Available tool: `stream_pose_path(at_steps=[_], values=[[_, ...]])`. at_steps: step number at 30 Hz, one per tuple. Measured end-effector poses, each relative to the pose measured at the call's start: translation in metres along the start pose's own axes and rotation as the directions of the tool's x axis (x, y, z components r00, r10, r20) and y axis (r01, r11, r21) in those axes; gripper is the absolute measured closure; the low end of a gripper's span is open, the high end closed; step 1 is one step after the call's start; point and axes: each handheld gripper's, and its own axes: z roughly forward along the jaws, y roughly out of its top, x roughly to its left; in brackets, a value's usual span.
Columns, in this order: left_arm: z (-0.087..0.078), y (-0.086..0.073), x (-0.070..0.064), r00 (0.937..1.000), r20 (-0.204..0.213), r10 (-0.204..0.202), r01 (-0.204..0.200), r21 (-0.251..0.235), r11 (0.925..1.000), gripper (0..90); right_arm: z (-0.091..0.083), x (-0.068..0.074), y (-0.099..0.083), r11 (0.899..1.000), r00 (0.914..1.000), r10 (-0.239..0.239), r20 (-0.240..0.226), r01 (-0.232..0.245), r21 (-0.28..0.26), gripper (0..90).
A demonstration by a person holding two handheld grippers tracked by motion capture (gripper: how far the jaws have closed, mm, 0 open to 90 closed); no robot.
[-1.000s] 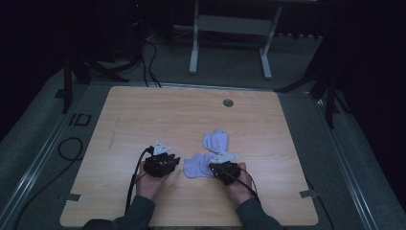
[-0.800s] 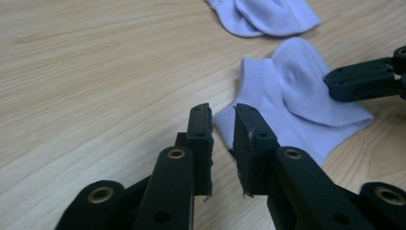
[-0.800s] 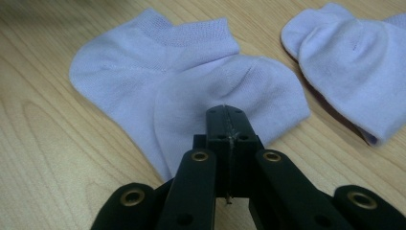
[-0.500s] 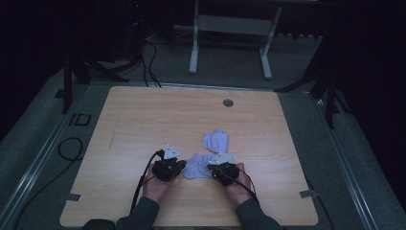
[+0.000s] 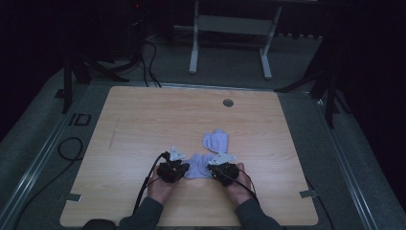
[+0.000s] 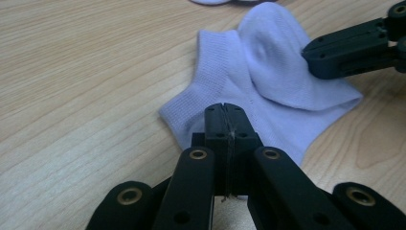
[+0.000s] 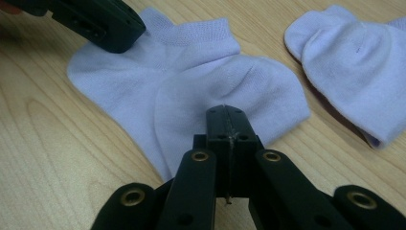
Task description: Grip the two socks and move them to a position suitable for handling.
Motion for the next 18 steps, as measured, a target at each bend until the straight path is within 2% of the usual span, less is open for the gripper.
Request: stream_pose_path(at_steps=[4, 9, 13, 15, 18], values=[[-0.001, -0.001, -0.003, 0.9998, -0.019, 0.008, -0.008, 0.003, 1.0, 89.9, -0.001, -0.003, 0.0, 1.0, 1.0, -0.001, -0.008, 0.002, 0.005, 90.0], [-0.001, -0.001, -0.003, 0.9999, -0.015, 0.001, -0.001, 0.003, 1.0, 90.0, -0.004, -0.009, -0.003, 1.0, 0.9997, 0.022, -0.014, -0.021, 0.016, 90.0], [-0.002, -0.002, -0.005, 1.0, -0.002, -0.002, 0.002, 0.005, 1.0, 90.0, -0.007, -0.013, -0.003, 0.998, 0.9991, 0.043, -0.001, -0.043, 0.037, 89.9], [-0.002, -0.002, -0.005, 1.0, 0.0, -0.004, 0.004, 0.006, 1.0, 90.0, -0.011, -0.012, -0.001, 0.998, 0.9991, 0.035, 0.026, -0.036, 0.051, 88.0], [-0.001, -0.002, -0.005, 0.9999, 0.004, -0.012, 0.012, 0.005, 0.9999, 89.9, -0.021, -0.006, 0.011, 1.0, 0.9997, 0.023, 0.011, -0.023, 0.012, 86.6]])
